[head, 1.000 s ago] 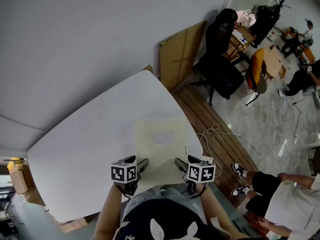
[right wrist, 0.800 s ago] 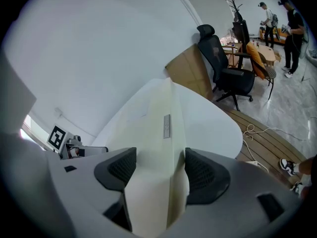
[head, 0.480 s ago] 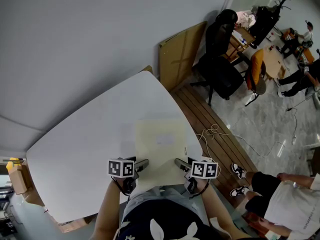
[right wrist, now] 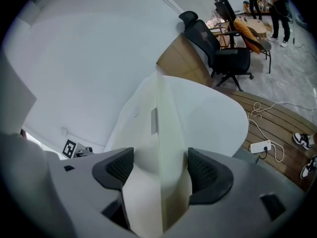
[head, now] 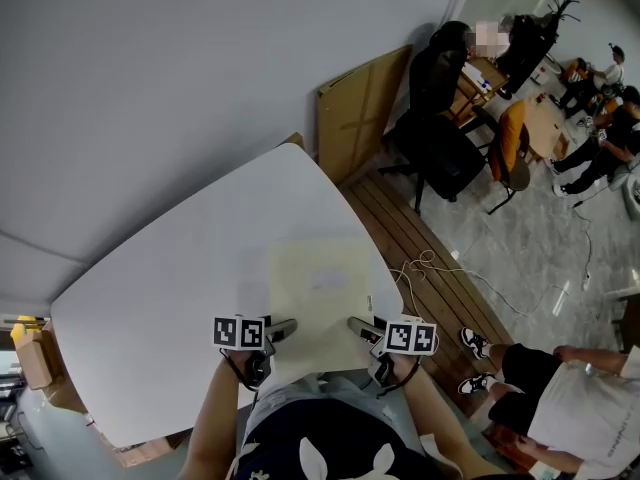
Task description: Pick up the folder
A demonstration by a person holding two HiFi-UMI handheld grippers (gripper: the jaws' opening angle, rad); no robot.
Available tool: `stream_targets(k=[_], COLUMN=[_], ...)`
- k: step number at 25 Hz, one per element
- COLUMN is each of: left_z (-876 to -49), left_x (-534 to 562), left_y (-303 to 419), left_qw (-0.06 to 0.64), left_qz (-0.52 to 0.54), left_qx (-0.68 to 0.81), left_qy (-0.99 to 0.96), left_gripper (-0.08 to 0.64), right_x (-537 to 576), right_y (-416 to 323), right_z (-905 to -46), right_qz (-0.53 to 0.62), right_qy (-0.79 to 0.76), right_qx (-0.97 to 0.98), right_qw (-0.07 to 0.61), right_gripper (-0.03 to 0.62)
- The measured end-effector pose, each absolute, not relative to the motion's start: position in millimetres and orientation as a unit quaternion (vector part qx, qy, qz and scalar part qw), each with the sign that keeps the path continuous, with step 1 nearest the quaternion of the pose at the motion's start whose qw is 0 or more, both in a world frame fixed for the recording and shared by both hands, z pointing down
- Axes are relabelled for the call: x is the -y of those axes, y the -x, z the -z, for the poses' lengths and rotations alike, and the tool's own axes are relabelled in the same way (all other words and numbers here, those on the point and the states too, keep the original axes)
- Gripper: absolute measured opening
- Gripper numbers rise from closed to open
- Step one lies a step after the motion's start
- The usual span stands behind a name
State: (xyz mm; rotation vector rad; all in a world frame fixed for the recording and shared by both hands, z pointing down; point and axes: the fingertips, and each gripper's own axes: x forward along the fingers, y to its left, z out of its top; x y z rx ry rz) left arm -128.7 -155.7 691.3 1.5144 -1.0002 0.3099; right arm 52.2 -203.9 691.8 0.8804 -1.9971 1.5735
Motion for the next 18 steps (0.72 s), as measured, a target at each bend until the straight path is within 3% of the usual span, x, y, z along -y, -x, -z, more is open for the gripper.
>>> stream_targets(k=[18], left_z=[-681], left_x=[158], left_y=[129], left_qw=[0.579], left_qz=[-0.143], left_qx=[0.447], left_qy=[-0.667], left_gripper=[0.299], right_x=[204], right_y=[-53], right_z=[-680], right_qz=[-0.545], right_qy=[-0.342], right_qx=[0.729], right_qw=[0.236], right_gripper=[0.301])
